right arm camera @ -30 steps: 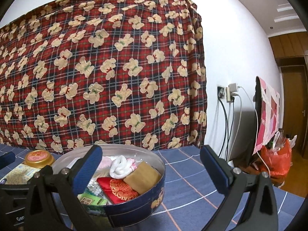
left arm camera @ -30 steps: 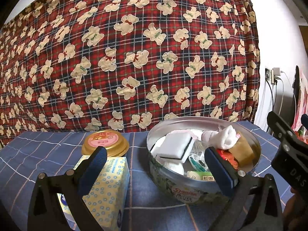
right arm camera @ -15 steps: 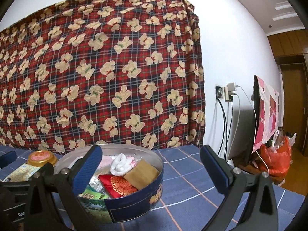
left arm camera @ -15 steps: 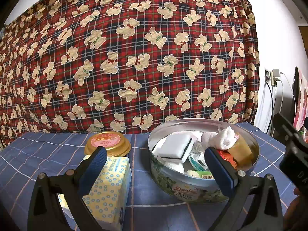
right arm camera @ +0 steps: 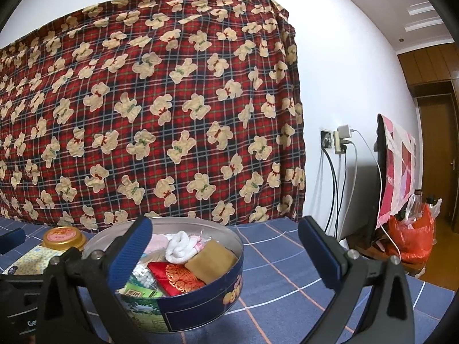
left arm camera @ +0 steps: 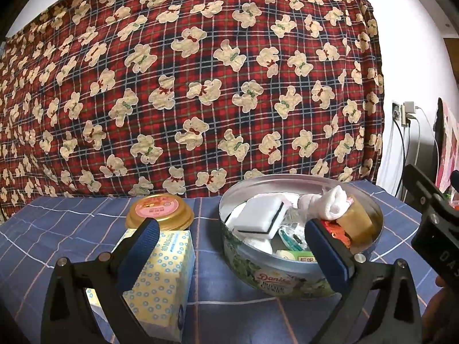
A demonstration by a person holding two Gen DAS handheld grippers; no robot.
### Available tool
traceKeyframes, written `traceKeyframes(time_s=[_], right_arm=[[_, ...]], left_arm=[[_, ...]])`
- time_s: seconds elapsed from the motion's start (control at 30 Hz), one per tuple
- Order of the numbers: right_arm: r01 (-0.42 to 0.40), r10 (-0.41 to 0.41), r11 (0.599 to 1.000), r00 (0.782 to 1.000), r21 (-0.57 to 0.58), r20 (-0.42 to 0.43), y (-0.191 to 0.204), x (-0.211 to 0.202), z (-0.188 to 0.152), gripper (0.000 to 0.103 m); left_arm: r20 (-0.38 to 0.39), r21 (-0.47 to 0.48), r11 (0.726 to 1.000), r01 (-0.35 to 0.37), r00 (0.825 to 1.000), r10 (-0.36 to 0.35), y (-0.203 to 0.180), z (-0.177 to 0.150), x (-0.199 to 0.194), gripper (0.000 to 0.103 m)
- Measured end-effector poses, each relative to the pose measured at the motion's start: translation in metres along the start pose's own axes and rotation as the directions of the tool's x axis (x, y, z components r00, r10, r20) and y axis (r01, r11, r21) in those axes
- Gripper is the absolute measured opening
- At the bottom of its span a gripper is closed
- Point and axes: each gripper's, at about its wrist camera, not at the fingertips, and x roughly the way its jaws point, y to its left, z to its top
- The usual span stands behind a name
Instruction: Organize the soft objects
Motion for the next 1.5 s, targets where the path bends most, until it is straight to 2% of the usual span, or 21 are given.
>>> traceKeyframes(time_s=[0.13, 1.5], right_arm=[[0.0, 0.0, 1.0, 1.0, -0.002, 0.001, 0.0001, -0.0003, -0.0001, 0.103], [-0.003, 0.003, 1.0, 1.0, -0.009, 0.003, 0.0022, -0.0011, 0.0011, 0.103]], left_arm=[[-0.013, 0.011, 1.0, -0.027, 1.0, 0.028, -0.0016, -0.0006, -0.0011, 0.102], [-0.012, 0.014, 1.0, -0.005, 1.0, 0.005, -0.0037, -0.0008, -0.0019, 0.102]])
